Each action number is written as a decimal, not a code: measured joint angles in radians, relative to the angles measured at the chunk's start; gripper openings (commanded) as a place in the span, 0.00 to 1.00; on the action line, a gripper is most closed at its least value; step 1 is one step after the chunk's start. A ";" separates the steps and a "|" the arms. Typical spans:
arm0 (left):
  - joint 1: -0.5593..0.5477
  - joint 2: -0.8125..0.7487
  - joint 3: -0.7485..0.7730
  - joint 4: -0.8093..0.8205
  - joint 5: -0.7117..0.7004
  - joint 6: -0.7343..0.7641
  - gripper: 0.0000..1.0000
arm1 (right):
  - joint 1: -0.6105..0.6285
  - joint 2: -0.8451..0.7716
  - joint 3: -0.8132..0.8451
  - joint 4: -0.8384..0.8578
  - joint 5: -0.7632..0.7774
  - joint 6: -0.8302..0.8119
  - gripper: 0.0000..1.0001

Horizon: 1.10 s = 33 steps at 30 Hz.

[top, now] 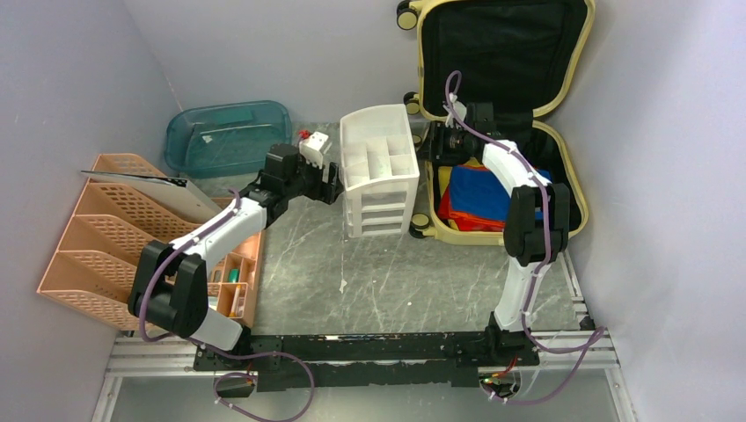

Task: Open, take out, and arrange the luggage
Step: Adjust the storage box at the center of the board.

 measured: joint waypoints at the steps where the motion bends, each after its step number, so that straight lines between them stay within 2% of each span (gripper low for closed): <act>1: -0.003 0.000 0.000 0.002 0.002 -0.002 0.81 | 0.000 -0.002 0.000 0.001 0.006 0.000 0.57; 9: -0.008 0.000 0.000 0.002 0.006 -0.003 0.82 | 0.020 -0.007 0.002 0.000 0.096 -0.005 0.46; 13: -0.010 -0.013 0.000 -0.003 -0.009 0.003 0.83 | 0.086 -0.001 0.035 -0.039 0.206 -0.047 0.37; 20: -0.010 -0.112 -0.001 -0.018 -0.061 0.035 0.84 | 0.213 0.053 0.105 -0.060 0.369 -0.108 0.35; 33: 0.012 -0.192 -0.036 -0.128 -0.154 0.125 0.83 | 0.284 0.173 0.127 -0.033 0.229 -0.092 0.34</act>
